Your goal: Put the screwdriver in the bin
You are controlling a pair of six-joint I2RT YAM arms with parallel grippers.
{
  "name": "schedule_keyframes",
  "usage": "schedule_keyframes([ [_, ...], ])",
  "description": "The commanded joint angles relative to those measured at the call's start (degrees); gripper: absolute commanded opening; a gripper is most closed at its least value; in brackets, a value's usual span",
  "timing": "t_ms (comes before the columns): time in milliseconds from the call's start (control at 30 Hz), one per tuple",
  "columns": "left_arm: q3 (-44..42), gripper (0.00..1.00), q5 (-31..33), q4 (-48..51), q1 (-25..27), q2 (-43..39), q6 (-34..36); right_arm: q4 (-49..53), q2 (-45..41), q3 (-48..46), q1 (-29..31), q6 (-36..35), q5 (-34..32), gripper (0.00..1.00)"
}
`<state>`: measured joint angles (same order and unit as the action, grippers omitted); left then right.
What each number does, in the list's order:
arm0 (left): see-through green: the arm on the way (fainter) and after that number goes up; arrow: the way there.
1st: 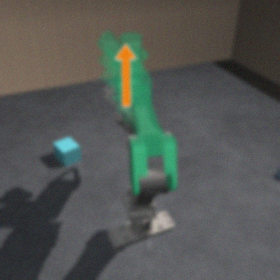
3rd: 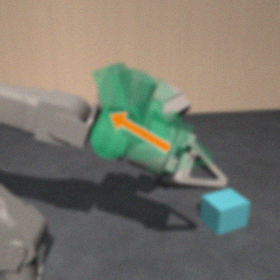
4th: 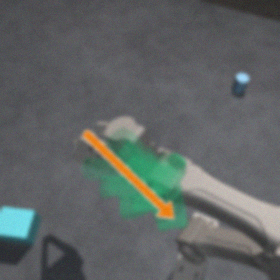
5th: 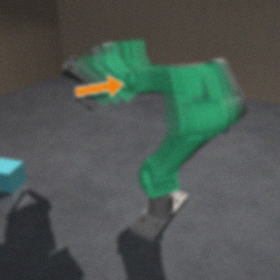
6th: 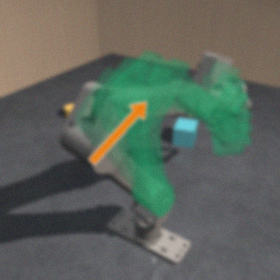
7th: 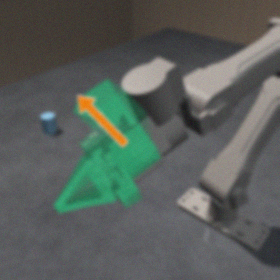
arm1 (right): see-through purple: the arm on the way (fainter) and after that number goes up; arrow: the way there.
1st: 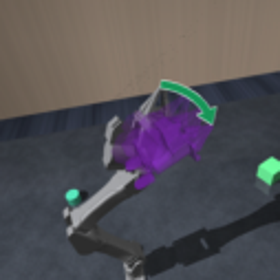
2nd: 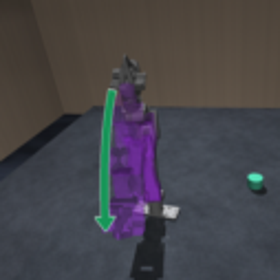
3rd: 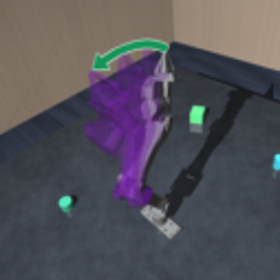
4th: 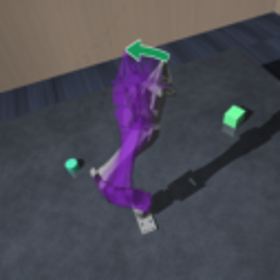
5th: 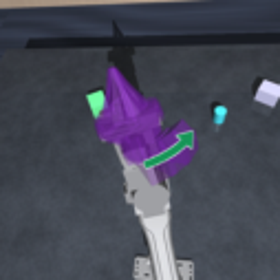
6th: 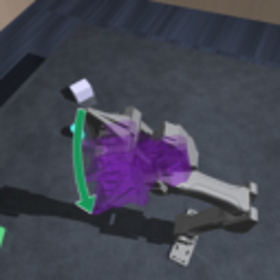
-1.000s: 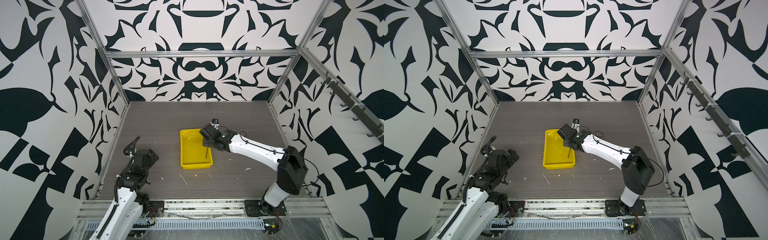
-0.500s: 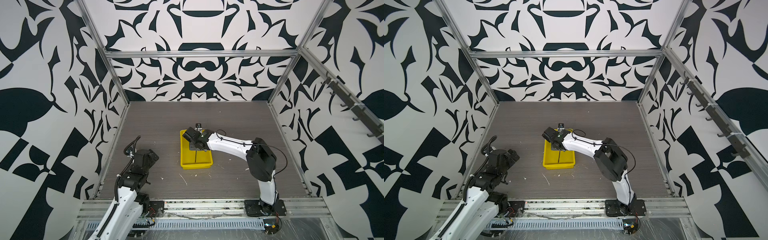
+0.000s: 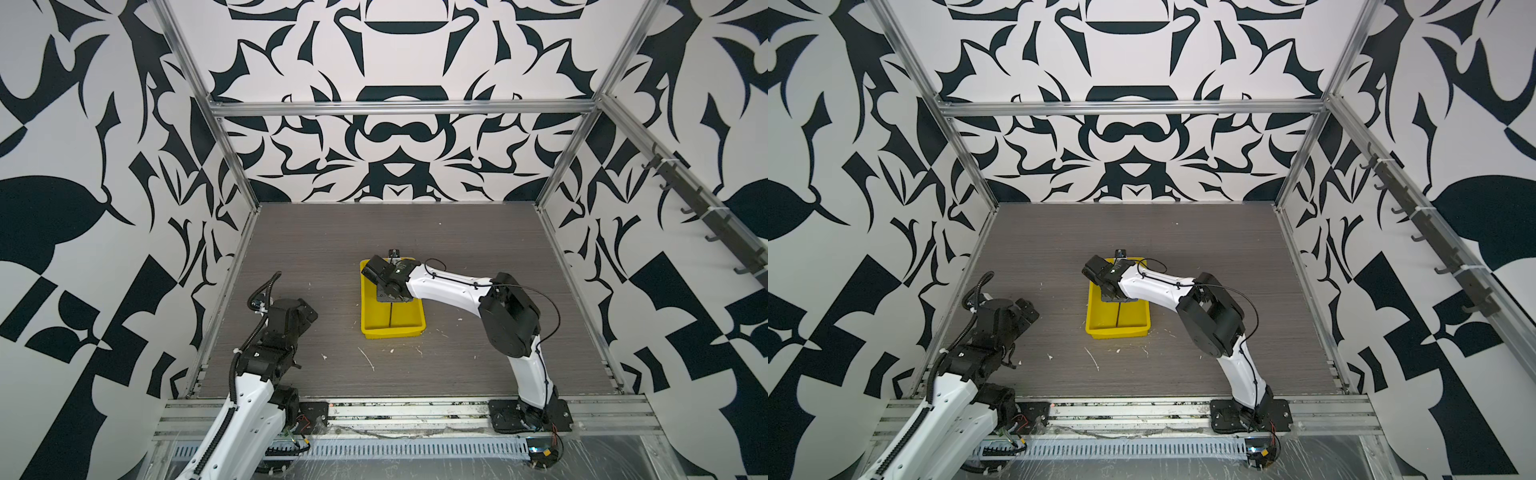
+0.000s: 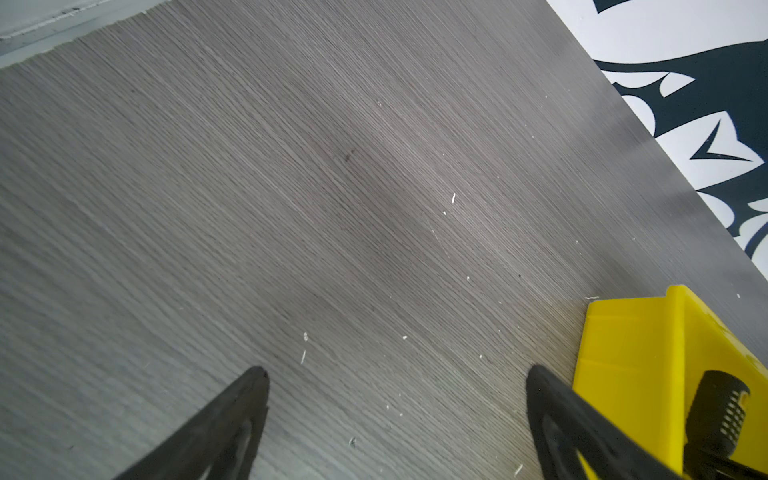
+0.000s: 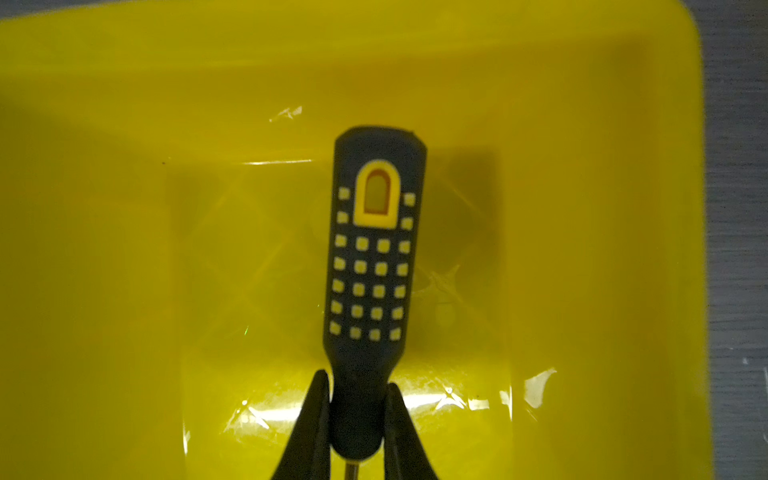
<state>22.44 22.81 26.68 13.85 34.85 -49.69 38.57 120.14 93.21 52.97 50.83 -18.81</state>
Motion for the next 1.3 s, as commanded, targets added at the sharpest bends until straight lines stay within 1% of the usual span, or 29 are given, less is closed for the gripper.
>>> schedule_keyframes([
  [0,-0.11,0.99,0.84,0.78,-0.13,-0.24,-0.64,1.25,-0.78,3.33,0.08,1.15,0.19,0.11],
  [167,-0.11,0.99,0.92,0.87,-0.08,-0.36,-0.72,0.98,-0.69,4.07,0.09,1.81,0.81,0.17],
  [200,-0.11,0.99,0.92,0.83,-0.12,-0.32,-0.74,1.11,-0.69,4.20,0.08,1.84,0.79,0.19],
  [267,-0.20,0.99,0.92,0.91,-0.06,-0.47,-0.73,1.07,-0.69,4.43,0.10,1.88,1.17,0.28],
  [433,-0.23,0.99,0.85,0.83,-0.08,-0.63,-0.75,0.90,-1.77,4.10,0.09,1.70,2.15,0.38],
  [600,-0.24,0.99,0.51,0.91,-0.11,-0.59,-0.85,0.81,-5.78,2.66,0.06,0.47,1.99,0.40],
  [700,-0.50,0.99,0.38,0.87,-0.12,-0.80,-1.34,1.24,-10.82,0.39,0.04,-2.26,-1.36,0.40],
  [800,-1.19,0.99,-0.28,0.06,-0.11,-1.10,-2.09,1.14,-17.69,-4.26,0.06,-6.82,-6.81,0.45],
  [900,-2.03,0.99,-1.66,-1.52,-0.16,-1.20,-2.30,-4.77,-26.35,-14.46,0.06,-15.26,-15.77,0.56],
  [933,-2.36,0.99,-2.00,-2.18,-0.14,-1.10,-2.38,-8.39,-29.58,-19.53,0.02,-18.87,-20.64,0.61],
  [1000,-2.48,0.99,-2.40,-2.74,-0.12,-0.74,-2.37,-17.59,-35.15,-29.63,-0.91,-27.11,-29.50,0.64],
  [1067,-2.22,0.99,-2.35,-2.60,-0.13,-0.13,-2.43,-26.89,-40.09,-38.49,-3.55,-35.60,-34.41,0.65],
  [1100,-2.16,0.99,-2.40,-2.45,-0.16,0.15,-2.43,-29.93,-41.82,-41.57,-5.27,-38.99,-34.75,0.65],
  [1167,-1.92,0.99,-2.40,-2.31,-0.14,0.56,-2.66,-33.89,-45.58,-46.44,-9.77,-42.53,-34.34,0.65],
  [1267,-2.12,0.99,-2.61,-2.67,-0.19,0.80,-2.87,-40.18,-50.06,-52.48,-14.91,-46.86,-30.41,0.65],
])
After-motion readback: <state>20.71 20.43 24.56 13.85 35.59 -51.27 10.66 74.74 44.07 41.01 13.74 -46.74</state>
